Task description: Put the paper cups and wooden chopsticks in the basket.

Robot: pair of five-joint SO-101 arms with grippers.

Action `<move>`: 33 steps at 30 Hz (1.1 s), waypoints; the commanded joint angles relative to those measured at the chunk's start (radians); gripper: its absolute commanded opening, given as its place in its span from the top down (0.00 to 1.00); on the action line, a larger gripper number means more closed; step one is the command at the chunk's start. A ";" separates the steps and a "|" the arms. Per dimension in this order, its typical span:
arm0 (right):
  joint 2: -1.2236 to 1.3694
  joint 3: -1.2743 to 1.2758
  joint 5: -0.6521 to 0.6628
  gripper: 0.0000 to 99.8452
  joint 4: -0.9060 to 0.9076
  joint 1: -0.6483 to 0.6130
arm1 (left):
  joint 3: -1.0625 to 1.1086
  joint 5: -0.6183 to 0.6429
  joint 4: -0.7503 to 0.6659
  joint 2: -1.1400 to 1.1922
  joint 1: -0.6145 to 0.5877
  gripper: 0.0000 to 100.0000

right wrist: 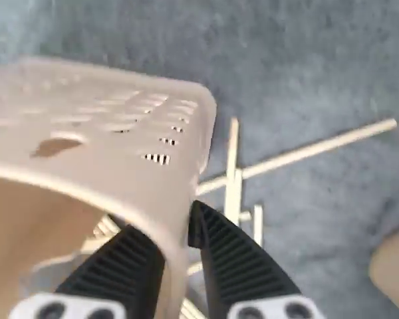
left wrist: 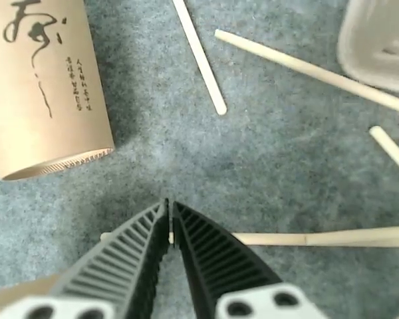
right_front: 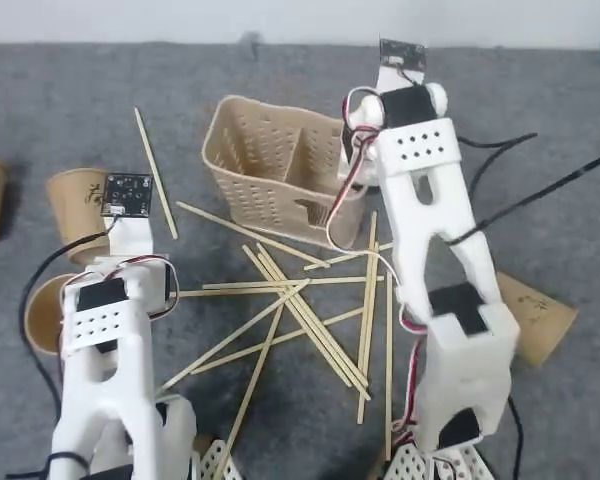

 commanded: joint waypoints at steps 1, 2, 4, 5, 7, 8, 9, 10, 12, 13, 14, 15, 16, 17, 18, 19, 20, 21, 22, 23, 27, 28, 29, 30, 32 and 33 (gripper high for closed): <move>-0.154 0.058 0.057 0.99 0.041 0.018 | -0.004 -0.009 -0.012 -0.006 -0.002 0.99; -0.168 0.061 0.071 0.99 0.041 0.019 | -0.004 -0.009 -0.012 -0.006 -0.002 0.99; -0.186 0.061 0.109 0.99 0.041 0.036 | -0.004 -0.009 -0.012 -0.006 -0.002 0.99; -0.191 0.061 0.132 0.99 0.041 0.042 | -0.004 -0.009 -0.012 -0.006 -0.002 0.99; -0.194 0.061 0.172 0.99 0.042 0.053 | -0.004 -0.009 -0.012 -0.006 -0.002 0.99; -0.191 0.064 0.195 0.99 0.042 0.065 | -0.004 -0.009 -0.012 -0.006 -0.002 0.99; -0.183 0.064 0.226 0.99 0.042 0.074 | -0.004 -0.009 -0.012 -0.006 -0.003 0.99; -0.182 0.066 0.256 0.99 0.042 0.085 | -0.004 -0.009 -0.012 -0.006 -0.003 0.99; -0.180 0.081 0.292 0.99 0.042 0.096 | -0.004 -0.009 -0.012 -0.006 -0.003 0.99; -0.180 0.098 0.295 0.99 0.042 0.099 | -0.004 -0.009 -0.012 -0.006 -0.003 0.99; -0.180 0.112 0.299 0.99 0.042 0.097 | -0.004 -0.009 -0.012 -0.006 -0.003 0.99; -0.180 0.126 0.301 0.99 0.042 0.096 | -0.004 -0.009 -0.012 -0.006 -0.003 0.99; -0.180 0.138 0.302 0.99 0.041 0.096 | -0.004 -0.009 -0.012 -0.006 -0.003 0.99; -0.180 0.144 0.311 0.99 0.039 0.096 | -0.004 -0.009 -0.012 -0.006 -0.003 0.99; -0.180 0.147 0.334 0.99 0.038 0.096 | -0.004 -0.009 -0.012 -0.006 -0.003 0.99; -0.180 0.147 0.351 0.99 0.035 0.096 | -0.004 -0.009 -0.012 -0.006 -0.003 0.99; -0.180 0.144 0.359 0.99 0.025 0.096 | -0.004 -0.009 -0.012 -0.006 -0.003 0.99; -0.182 0.138 0.353 0.99 0.022 0.096 | -0.004 -0.009 -0.012 -0.006 -0.003 0.99; -0.182 0.132 0.347 0.97 0.022 0.096 | -0.004 -0.009 -0.012 -0.006 -0.003 0.99; -0.182 0.130 0.347 0.94 0.022 0.097 | -0.004 -0.009 -0.012 -0.006 -0.003 0.99; -0.183 0.130 0.313 0.78 0.027 0.094 | -0.004 -0.009 -0.012 -0.006 -0.003 0.99; -0.188 0.130 0.301 0.75 0.027 0.094 | -0.004 -0.009 -0.012 -0.006 -0.003 0.99; -0.193 0.130 0.288 0.73 0.028 0.094 | -0.004 -0.009 -0.012 -0.006 -0.003 0.99; -0.196 0.126 0.278 0.73 0.033 0.094 | -0.004 -0.009 -0.012 -0.006 -0.003 0.99; -0.219 0.118 0.264 0.73 0.038 0.096 | -0.004 -0.009 -0.012 -0.006 -0.003 0.99; -0.236 0.118 0.262 0.73 0.038 0.096 | -0.004 -0.009 -0.012 -0.006 -0.003 0.99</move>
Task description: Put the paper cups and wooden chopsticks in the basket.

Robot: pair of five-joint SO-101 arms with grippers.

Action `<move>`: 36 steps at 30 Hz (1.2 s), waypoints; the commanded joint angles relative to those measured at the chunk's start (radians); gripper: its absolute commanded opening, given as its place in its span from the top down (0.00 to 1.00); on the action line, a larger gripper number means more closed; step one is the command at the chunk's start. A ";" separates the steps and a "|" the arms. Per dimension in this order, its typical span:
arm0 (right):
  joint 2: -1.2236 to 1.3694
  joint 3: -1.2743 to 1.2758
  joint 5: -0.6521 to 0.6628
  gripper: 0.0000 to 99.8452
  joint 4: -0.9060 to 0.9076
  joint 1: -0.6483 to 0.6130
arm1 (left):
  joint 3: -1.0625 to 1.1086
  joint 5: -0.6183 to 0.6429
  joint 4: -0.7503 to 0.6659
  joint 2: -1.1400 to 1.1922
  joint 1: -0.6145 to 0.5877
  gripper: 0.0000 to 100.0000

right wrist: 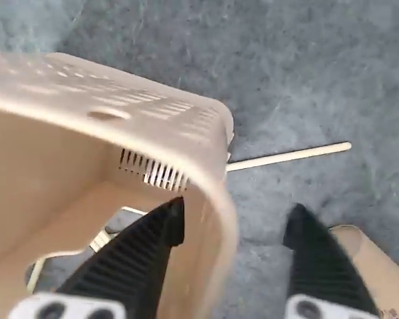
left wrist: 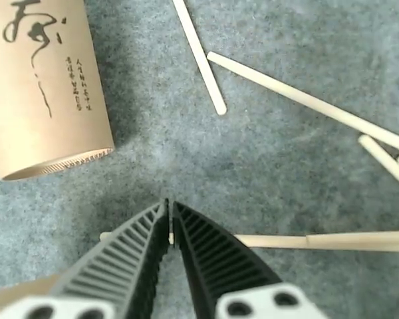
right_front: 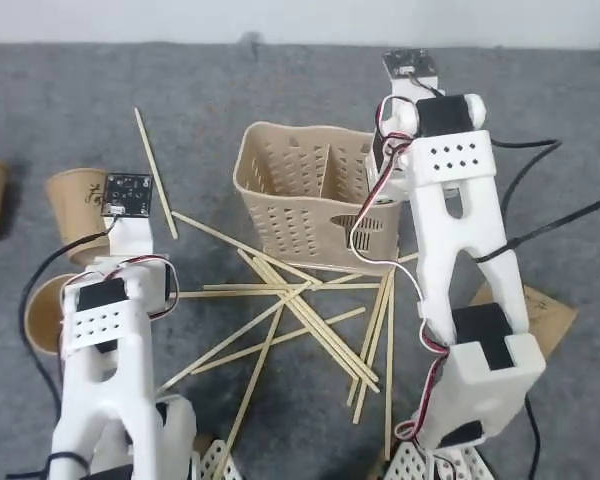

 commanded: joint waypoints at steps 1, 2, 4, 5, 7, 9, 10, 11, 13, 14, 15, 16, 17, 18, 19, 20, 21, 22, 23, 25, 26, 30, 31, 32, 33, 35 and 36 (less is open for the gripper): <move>-0.111 -0.029 -0.023 0.73 0.038 0.015 | -0.004 -0.009 -0.012 -0.006 -0.003 0.99; -0.130 -0.029 -0.023 0.73 0.038 0.015 | -0.004 -0.009 -0.012 -0.006 -0.003 0.99; -0.176 -0.029 -0.023 0.73 0.038 0.016 | -0.004 -0.009 -0.012 -0.006 -0.003 0.99; -0.202 -0.029 -0.023 0.73 0.039 0.018 | -0.004 -0.009 -0.012 -0.006 -0.003 0.99; -0.255 -0.026 -0.023 0.73 0.041 0.021 | -0.004 -0.009 -0.012 -0.006 -0.003 0.99; -0.291 -0.018 -0.023 0.74 0.042 0.022 | -0.004 -0.009 -0.012 -0.006 -0.003 0.99; -0.298 0.000 -0.025 0.76 0.039 0.022 | -0.002 -0.009 -0.012 -0.006 -0.003 0.99; -0.302 0.018 -0.025 0.79 0.039 0.019 | -0.002 -0.009 -0.012 -0.006 -0.003 0.99; -0.297 0.064 -0.026 0.85 0.033 0.013 | -0.001 -0.009 -0.012 -0.006 -0.003 0.99; -0.286 0.086 -0.026 0.87 0.013 0.005 | -0.001 -0.009 -0.012 -0.006 -0.003 0.99; -0.272 0.103 -0.026 0.89 -0.012 0.004 | -0.001 -0.009 -0.011 -0.006 -0.003 0.99; -0.255 0.109 -0.026 0.90 -0.031 0.004 | -0.001 -0.009 -0.011 -0.006 -0.003 0.99; -0.234 0.109 -0.026 0.91 -0.050 0.007 | 0.001 -0.009 -0.011 -0.006 -0.003 0.99; -0.211 0.109 -0.038 0.91 -0.068 0.007 | 0.001 -0.009 -0.011 -0.006 -0.003 0.99; -0.186 0.109 -0.060 0.91 -0.087 0.007 | 0.001 -0.009 -0.011 -0.006 -0.003 0.99; -0.163 0.109 -0.086 0.91 -0.102 0.007 | 0.001 -0.009 -0.011 -0.006 -0.003 0.99; -0.142 0.109 -0.112 0.92 -0.119 0.007 | 0.001 -0.009 -0.011 -0.006 -0.003 0.99; -0.120 0.109 -0.138 0.92 -0.136 0.004 | 0.001 -0.009 -0.011 -0.006 -0.003 0.99; -0.102 0.109 -0.167 0.93 -0.153 0.001 | 0.001 -0.009 -0.011 -0.006 -0.003 0.99; -0.073 0.097 -0.233 0.98 -0.182 -0.004 | 0.001 -0.009 -0.011 -0.006 -0.003 0.99; -0.062 0.086 -0.269 1.00 -0.200 -0.010 | 0.001 -0.009 -0.011 -0.006 -0.003 0.99; -0.013 0.038 -0.331 0.99 -0.260 -0.022 | 0.001 -0.009 -0.011 -0.006 -0.003 0.99; -0.002 0.029 -0.353 0.99 -0.268 -0.024 | 0.001 -0.009 -0.011 -0.006 -0.003 0.99; 0.007 0.026 -0.371 0.99 -0.278 -0.024 | 0.001 -0.009 -0.011 -0.006 -0.003 0.99; 0.016 0.021 -0.382 0.99 -0.280 -0.024 | 0.001 -0.009 -0.011 -0.006 -0.003 0.99; 0.031 0.012 -0.382 0.99 -0.288 -0.033 | 0.001 -0.009 -0.011 -0.006 -0.003 0.99; 0.039 0.011 -0.382 0.99 -0.294 -0.038 | 0.001 -0.009 -0.011 -0.006 -0.003 0.99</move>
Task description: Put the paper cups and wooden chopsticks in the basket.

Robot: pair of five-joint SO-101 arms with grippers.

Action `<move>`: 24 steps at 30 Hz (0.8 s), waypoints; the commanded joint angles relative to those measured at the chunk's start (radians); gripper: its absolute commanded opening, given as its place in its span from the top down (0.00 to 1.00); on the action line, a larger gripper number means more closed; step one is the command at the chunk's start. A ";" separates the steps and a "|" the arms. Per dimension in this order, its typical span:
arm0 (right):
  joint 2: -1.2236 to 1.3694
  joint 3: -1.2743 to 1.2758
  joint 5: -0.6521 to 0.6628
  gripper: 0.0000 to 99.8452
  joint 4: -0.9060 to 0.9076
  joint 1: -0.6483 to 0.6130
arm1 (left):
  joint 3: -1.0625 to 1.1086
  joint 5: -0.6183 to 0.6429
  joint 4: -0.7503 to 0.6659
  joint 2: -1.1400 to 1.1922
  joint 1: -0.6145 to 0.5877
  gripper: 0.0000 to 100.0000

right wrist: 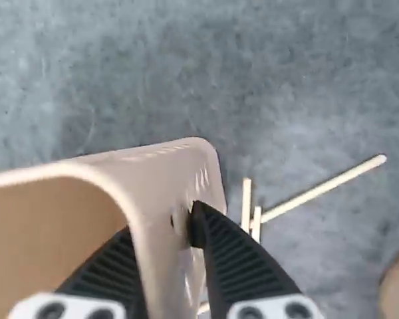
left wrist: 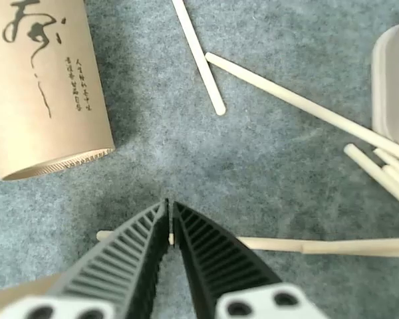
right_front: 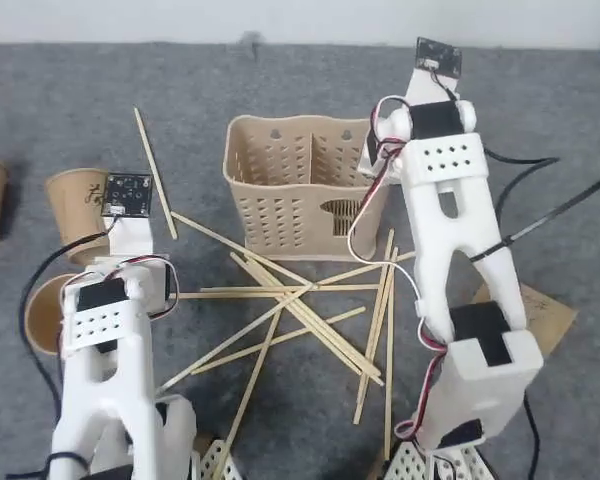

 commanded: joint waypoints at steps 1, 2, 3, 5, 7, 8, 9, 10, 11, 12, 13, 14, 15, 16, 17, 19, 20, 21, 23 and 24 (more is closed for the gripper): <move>0.005 -0.058 -0.023 0.99 -0.036 -0.031 | 0.001 -0.009 -0.011 -0.006 -0.003 0.99; 0.012 -0.058 -0.023 0.99 -0.038 -0.036 | -0.001 -0.009 -0.011 -0.006 -0.003 0.99; 0.015 -0.058 -0.026 0.99 -0.038 -0.042 | -0.001 -0.009 -0.011 -0.006 -0.003 0.99; 0.016 -0.058 -0.026 0.99 -0.028 -0.056 | -0.001 -0.009 -0.011 -0.006 -0.003 0.99; 0.012 -0.058 -0.026 0.99 -0.005 -0.058 | -0.001 -0.009 -0.011 -0.006 -0.003 0.99; 0.010 -0.064 -0.026 0.99 0.018 -0.056 | -0.002 -0.009 -0.011 -0.006 -0.003 0.99; 0.010 -0.075 -0.026 0.98 0.048 -0.054 | -0.002 -0.009 -0.011 -0.006 -0.003 0.99; 0.010 -0.086 -0.025 0.96 0.085 -0.054 | -0.002 -0.009 -0.011 -0.006 -0.003 0.99; 0.010 -0.097 -0.021 0.92 0.124 -0.053 | -0.002 -0.009 -0.011 -0.006 -0.003 0.99; 0.010 -0.109 -0.020 0.88 0.156 -0.051 | -0.002 -0.009 -0.011 -0.006 -0.003 0.99; 0.010 -0.121 -0.020 0.82 0.185 -0.045 | -0.002 -0.009 -0.011 -0.006 -0.003 0.99; 0.010 -0.130 -0.020 0.78 0.209 -0.041 | -0.002 -0.009 -0.011 -0.006 -0.003 0.99; 0.010 -0.141 -0.020 0.73 0.232 -0.038 | -0.002 -0.009 -0.011 -0.006 -0.003 0.99; 0.010 -0.157 -0.018 0.70 0.260 -0.036 | -0.002 -0.009 -0.011 -0.006 -0.003 0.99; 0.010 -0.180 -0.018 0.69 0.294 -0.036 | -0.002 -0.009 -0.011 -0.006 -0.003 0.99; 0.002 -0.201 -0.003 0.69 0.305 -0.028 | -0.002 -0.009 -0.011 -0.006 -0.003 0.99; -0.015 -0.204 0.015 0.70 0.303 -0.025 | -0.002 -0.009 -0.011 -0.006 -0.003 0.99; -0.038 -0.204 0.031 0.70 0.302 -0.024 | -0.002 -0.009 -0.011 -0.006 -0.003 0.99; -0.088 -0.204 0.044 0.72 0.300 -0.015 | -0.002 -0.009 -0.011 -0.006 -0.003 0.99; -0.116 -0.204 0.046 0.72 0.300 -0.010 | -0.002 -0.009 -0.011 -0.006 -0.003 0.99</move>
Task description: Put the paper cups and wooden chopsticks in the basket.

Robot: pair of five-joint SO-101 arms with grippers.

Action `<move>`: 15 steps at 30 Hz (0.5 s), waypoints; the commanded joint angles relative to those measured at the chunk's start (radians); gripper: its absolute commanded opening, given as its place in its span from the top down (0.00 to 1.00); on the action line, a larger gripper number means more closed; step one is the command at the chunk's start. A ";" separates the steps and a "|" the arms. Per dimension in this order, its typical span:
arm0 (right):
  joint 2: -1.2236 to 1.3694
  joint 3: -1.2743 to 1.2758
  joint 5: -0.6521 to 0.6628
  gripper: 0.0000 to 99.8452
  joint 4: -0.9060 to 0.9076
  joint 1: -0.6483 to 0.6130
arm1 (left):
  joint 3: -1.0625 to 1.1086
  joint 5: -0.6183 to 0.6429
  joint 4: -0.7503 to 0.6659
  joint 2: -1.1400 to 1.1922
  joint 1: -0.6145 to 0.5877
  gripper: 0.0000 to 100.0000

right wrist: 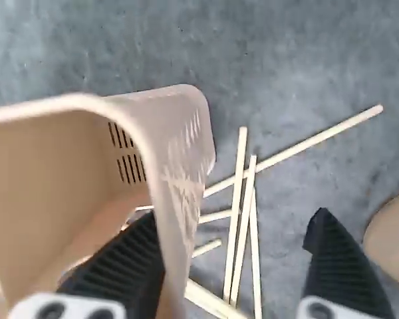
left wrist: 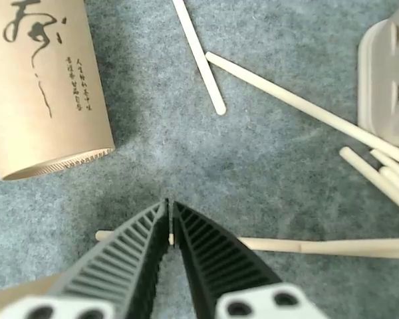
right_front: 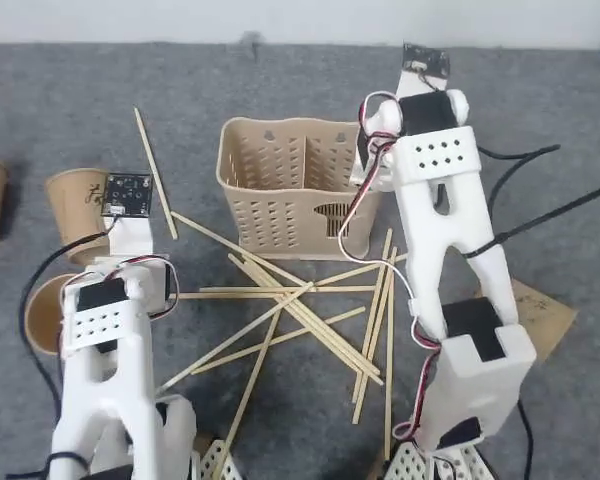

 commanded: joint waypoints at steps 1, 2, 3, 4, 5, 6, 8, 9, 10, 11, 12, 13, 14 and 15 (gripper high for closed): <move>-0.148 -0.057 0.028 0.72 0.039 0.030 | -0.002 -0.009 -0.011 -0.006 -0.003 0.99; -0.182 -0.052 0.028 0.72 0.039 0.041 | -0.002 -0.009 -0.011 -0.006 -0.003 0.99; -0.216 -0.051 0.028 0.72 0.041 0.050 | -0.002 -0.009 -0.011 -0.006 -0.003 0.99; -0.248 -0.041 0.029 0.72 0.041 0.064 | -0.002 -0.009 -0.011 -0.006 -0.003 0.99; -0.285 -0.026 0.029 0.72 0.041 0.077 | -0.002 -0.009 -0.011 -0.006 -0.003 0.99; -0.321 -0.009 0.029 0.72 0.041 0.091 | -0.002 -0.009 -0.011 -0.006 -0.003 0.99; -0.403 0.051 0.052 0.72 0.041 0.119 | -0.002 -0.009 -0.011 -0.006 -0.003 0.99; -0.446 0.091 0.072 0.72 0.041 0.134 | -0.002 -0.009 -0.011 -0.006 -0.003 0.99; -0.487 0.132 0.091 0.72 0.041 0.151 | -0.002 -0.009 -0.011 -0.006 -0.003 0.99; -0.533 0.183 0.109 0.72 0.041 0.171 | -0.001 -0.009 -0.011 -0.006 -0.003 0.99; -0.578 0.233 0.126 0.72 0.041 0.199 | -0.001 -0.009 -0.011 -0.006 -0.003 0.99; -0.622 0.288 0.144 0.72 0.039 0.226 | -0.001 -0.009 -0.011 -0.006 -0.003 0.99; -0.667 0.347 0.161 0.72 0.039 0.260 | -0.001 -0.009 -0.011 -0.006 -0.003 0.99; -0.711 0.405 0.181 0.72 0.038 0.295 | -0.001 -0.009 -0.011 -0.006 -0.003 0.99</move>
